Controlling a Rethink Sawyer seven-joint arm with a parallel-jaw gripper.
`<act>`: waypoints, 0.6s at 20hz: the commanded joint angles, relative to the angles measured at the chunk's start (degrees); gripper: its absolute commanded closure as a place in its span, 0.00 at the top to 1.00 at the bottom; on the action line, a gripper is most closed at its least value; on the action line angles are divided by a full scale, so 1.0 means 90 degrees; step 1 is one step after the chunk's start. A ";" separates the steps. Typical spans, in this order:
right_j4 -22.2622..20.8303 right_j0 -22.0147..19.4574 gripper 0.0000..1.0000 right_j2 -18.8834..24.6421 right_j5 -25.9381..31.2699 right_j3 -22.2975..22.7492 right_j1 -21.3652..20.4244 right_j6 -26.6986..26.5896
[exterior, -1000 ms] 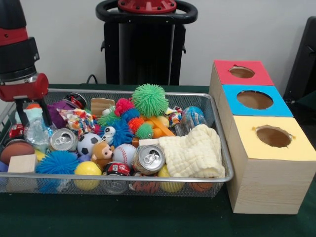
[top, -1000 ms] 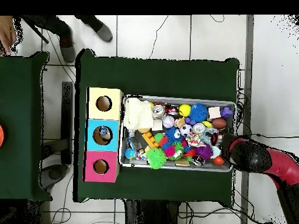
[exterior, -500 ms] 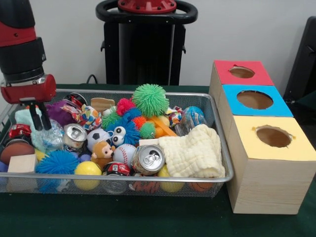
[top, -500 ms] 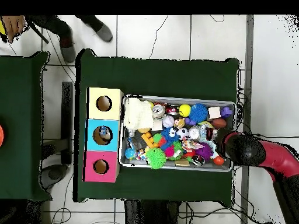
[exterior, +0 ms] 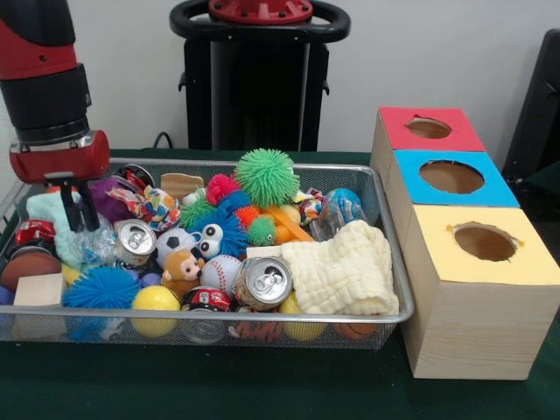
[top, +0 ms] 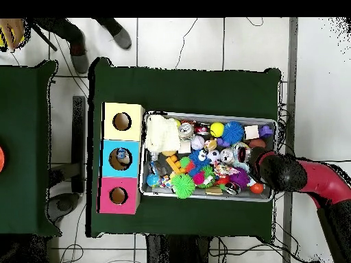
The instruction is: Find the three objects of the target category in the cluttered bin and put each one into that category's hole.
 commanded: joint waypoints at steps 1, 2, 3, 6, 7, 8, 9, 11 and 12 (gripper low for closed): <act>-0.0042 0.0184 0.00 -0.0323 -0.0296 0.0125 -0.0098 0.0181; -0.0025 0.0172 0.00 -0.0331 -0.0370 0.0315 -0.0241 0.0273; 0.0013 0.0146 0.00 -0.0316 -0.0449 0.0582 -0.0447 0.0371; 0.0057 0.0038 0.00 -0.0304 -0.0756 0.1471 -0.1089 0.0640; 0.0039 -0.0020 0.00 -0.0298 -0.0919 0.1783 -0.1257 0.0701; 0.0037 -0.0092 0.00 -0.0273 -0.1073 0.2092 -0.1402 0.0719; 0.0059 -0.0201 0.00 -0.0192 -0.1184 0.2424 -0.1555 0.0684; 0.0132 -0.0384 0.00 -0.0032 -0.1321 0.2945 -0.1802 0.0552; 0.0160 -0.0458 0.00 0.0026 -0.1375 0.3161 -0.1906 0.0487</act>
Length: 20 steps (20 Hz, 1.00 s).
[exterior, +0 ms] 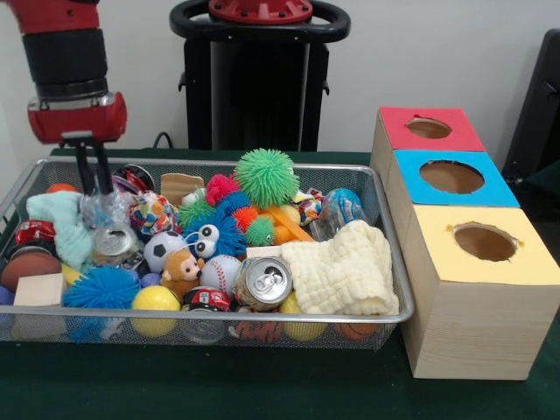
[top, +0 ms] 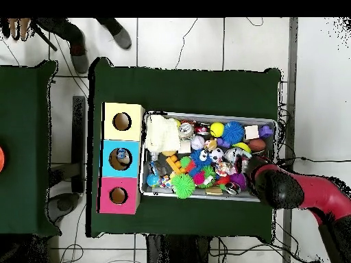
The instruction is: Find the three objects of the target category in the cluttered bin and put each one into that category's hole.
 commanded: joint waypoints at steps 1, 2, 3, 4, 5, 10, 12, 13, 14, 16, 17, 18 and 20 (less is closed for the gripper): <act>0.0107 -0.0411 0.00 0.0059 -0.0717 0.2147 -0.0997 0.0460; 0.0113 -0.0445 0.00 0.0087 -0.0778 0.2252 -0.1058 0.0420; 0.0151 -0.0476 0.00 0.0113 -0.0808 0.2330 -0.1138 0.0404; 0.0189 -0.0507 0.00 0.0140 -0.0839 0.2408 -0.1219 0.0388; 0.0284 -0.0522 0.00 0.0180 -0.0793 0.2419 -0.1311 0.0371; 0.0872 -0.0663 0.00 0.0387 -0.0287 0.2145 -0.1731 0.0185; 0.1144 -0.0721 0.00 0.0467 0.0021 0.1949 -0.1848 0.0030; 0.1231 -0.0678 0.00 0.0432 0.0152 0.1782 -0.1834 -0.0006; 0.1305 -0.0627 0.00 0.0390 0.0248 0.1663 -0.1846 -0.0016; 0.1447 -0.0473 0.00 0.0271 0.0418 0.1456 -0.1863 0.0024; 0.1495 -0.0399 0.00 0.0202 0.0451 0.1398 -0.1873 0.0074; 0.1541 -0.0332 0.00 0.0152 0.0461 0.1349 -0.1900 0.0119; 0.1607 -0.0206 0.00 0.0075 0.0502 0.1325 -0.1974 0.0182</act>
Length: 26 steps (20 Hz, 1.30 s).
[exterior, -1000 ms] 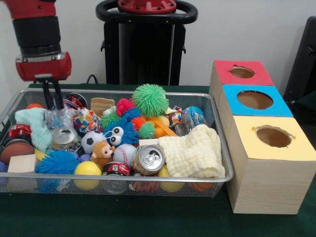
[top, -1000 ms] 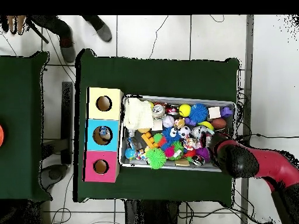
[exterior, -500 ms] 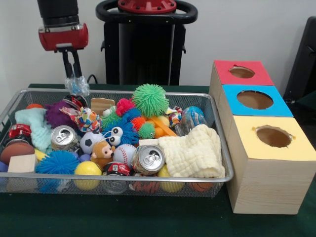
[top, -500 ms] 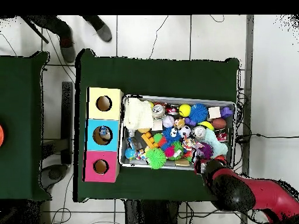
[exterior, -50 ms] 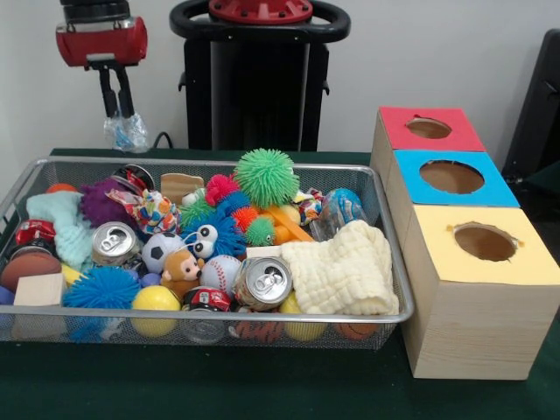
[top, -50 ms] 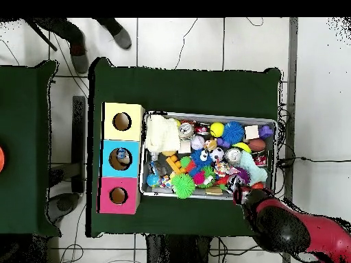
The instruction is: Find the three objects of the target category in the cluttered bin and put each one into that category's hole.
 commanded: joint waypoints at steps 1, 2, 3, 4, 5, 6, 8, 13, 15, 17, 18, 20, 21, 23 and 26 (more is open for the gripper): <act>0.0571 0.0390 0.00 0.0003 0.0931 -0.0502 -0.0392 0.0193; 0.0670 0.0574 0.00 -0.0067 0.1061 -0.0474 -0.0519 0.0282; 0.0683 0.0701 0.00 -0.0102 0.1068 -0.0453 -0.0527 0.0343; 0.0697 0.0828 0.00 -0.0138 0.1076 -0.0432 -0.0536 0.0405; 0.0662 0.0992 0.00 -0.0198 0.1016 -0.0408 -0.0499 0.0489; 0.0637 0.1138 0.00 -0.0241 0.0931 -0.0405 -0.0455 0.0553; 0.0621 0.1463 0.00 -0.0346 0.0873 -0.0543 -0.0398 0.0664; 0.0520 0.2389 0.00 -0.0874 0.0796 -0.1214 -0.0024 0.1018; 0.0623 0.2634 0.00 -0.1025 0.0951 -0.1559 0.0096 0.1041; 0.0736 0.2808 0.00 -0.1149 0.1104 -0.1802 0.0162 0.1056; 0.0802 0.2909 0.00 -0.1224 0.1205 -0.1984 0.0209 0.1053; 0.0895 0.3077 0.00 -0.1363 0.1338 -0.2321 0.0338 0.1084; 0.0951 0.3163 0.00 -0.1438 0.1374 -0.2492 0.0410 0.1114; 0.1110 0.3295 0.00 -0.1534 0.1465 -0.2779 0.0523 0.1135; 0.1347 0.3451 0.00 -0.1636 0.1632 -0.3080 0.0626 0.1153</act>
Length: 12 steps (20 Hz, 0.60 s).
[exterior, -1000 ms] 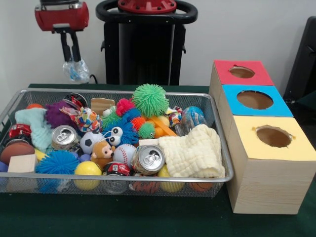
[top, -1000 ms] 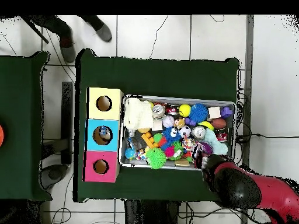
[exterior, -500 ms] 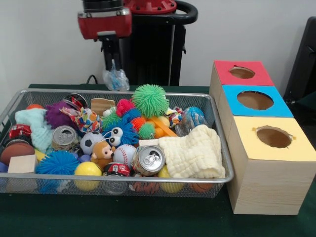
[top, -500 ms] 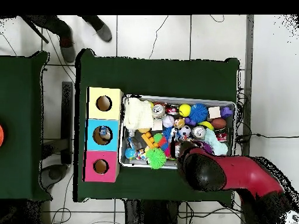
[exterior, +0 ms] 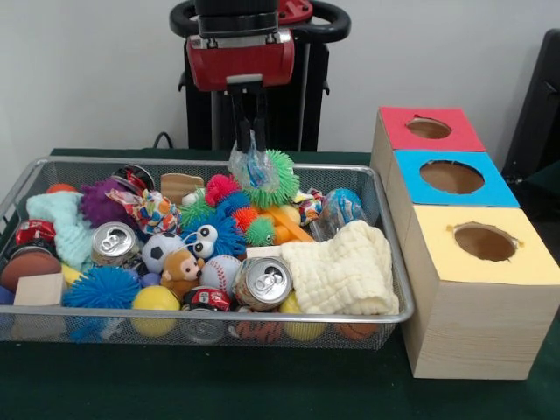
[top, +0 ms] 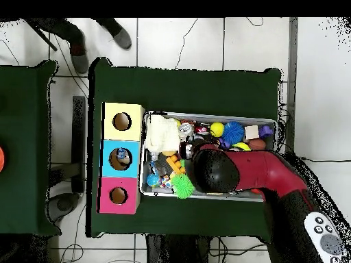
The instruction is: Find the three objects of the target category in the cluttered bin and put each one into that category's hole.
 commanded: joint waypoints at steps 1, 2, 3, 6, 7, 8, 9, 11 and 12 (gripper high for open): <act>0.0534 0.0258 0.00 -0.0701 0.1067 -0.1467 0.0454 0.1170; 0.0584 0.0302 0.00 -0.0741 0.1114 -0.1501 0.0447 0.1172; 0.0631 0.0347 0.00 -0.0792 0.1157 -0.1509 0.0417 0.1184; 0.0755 0.0533 0.00 -0.0959 0.1095 -0.1333 0.0243 0.1292; 0.0799 0.0601 0.00 -0.0998 0.1053 -0.1210 0.0139 0.1354; 0.0853 0.0708 0.00 -0.1057 0.1045 -0.1105 0.0028 0.1436; 0.0913 0.0822 0.00 -0.1121 0.1031 -0.0966 -0.0088 0.1524; 0.0992 0.1157 0.00 -0.1297 0.0889 -0.0713 -0.0238 0.1785; 0.1028 0.1327 0.00 -0.1381 0.0796 -0.0604 -0.0291 0.1889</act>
